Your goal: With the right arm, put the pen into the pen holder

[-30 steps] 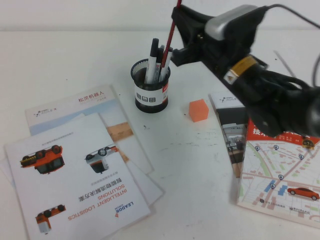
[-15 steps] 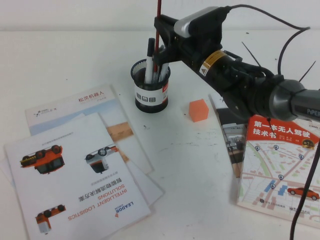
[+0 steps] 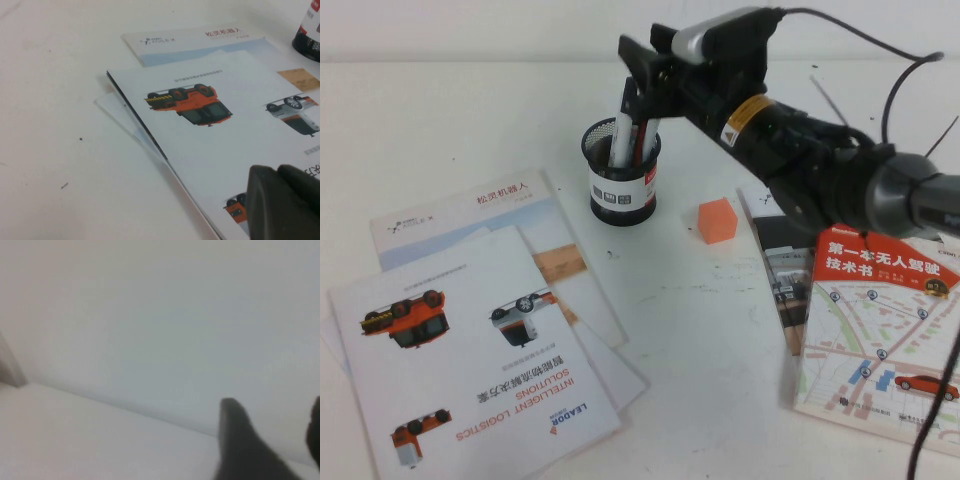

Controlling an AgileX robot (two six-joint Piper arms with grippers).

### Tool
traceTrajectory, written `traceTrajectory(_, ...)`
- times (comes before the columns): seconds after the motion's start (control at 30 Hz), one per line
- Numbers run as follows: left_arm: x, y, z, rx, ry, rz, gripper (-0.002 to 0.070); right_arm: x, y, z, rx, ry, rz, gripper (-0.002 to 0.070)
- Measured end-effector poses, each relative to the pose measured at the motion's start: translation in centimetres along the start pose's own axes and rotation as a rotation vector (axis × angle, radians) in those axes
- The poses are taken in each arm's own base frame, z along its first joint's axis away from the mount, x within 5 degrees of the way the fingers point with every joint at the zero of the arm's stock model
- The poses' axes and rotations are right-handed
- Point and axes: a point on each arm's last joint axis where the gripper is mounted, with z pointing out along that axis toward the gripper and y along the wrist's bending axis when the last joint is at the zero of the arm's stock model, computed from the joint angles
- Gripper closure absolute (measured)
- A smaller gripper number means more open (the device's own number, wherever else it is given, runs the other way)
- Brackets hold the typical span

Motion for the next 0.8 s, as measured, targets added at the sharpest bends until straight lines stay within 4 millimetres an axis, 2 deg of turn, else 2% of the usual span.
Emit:
traceTrajectory(0.07, 0.0, 0.0, 0.0, 0.0, 0.0, 0.0, 0.0677, -1.2, 0.3, -0.6, -0.002, -0.012, 0.025, 0.0451)
traceTrajectory(0.1, 0.0, 0.0, 0.0, 0.0, 0.0, 0.0, 0.0677, -2.2, 0.5, -1.2, -0.004, -0.02, 0.028, 0.0535)
traceTrajectory(0.13, 0.0, 0.0, 0.0, 0.0, 0.0, 0.0, 0.0677, -2.9, 0.7, -1.8, -0.004, -0.026, 0.028, 0.058)
traceTrajectory(0.23, 0.0, 0.0, 0.0, 0.0, 0.0, 0.0, 0.0678, -5.4, 1.7, -4.5, -0.006, -0.039, 0.029, 0.0663)
traceTrajectory(0.37, 0.0, 0.0, 0.0, 0.0, 0.0, 0.0, 0.0677, -8.3, 3.0, -8.8, -0.001, -0.014, 0.008, 0.0688)
traceTrajectory(0.53, 0.0, 0.0, 0.0, 0.0, 0.0, 0.0, 0.0677, -12.6, 4.7, -15.2, 0.023, 0.113, -0.162, 0.0694)
traceTrajectory(0.67, 0.0, 0.0, 0.0, 0.0, 0.0, 0.0, 0.0677, -13.8, 5.1, -19.8, 0.1, 0.198, -0.213, 0.0694)
traceTrajectory(0.8, 0.0, 0.0, 0.0, 0.0, 0.0, 0.0, 0.0677, -12.9, 5.2, -23.4, 0.161, 0.274, -0.215, 0.0695)
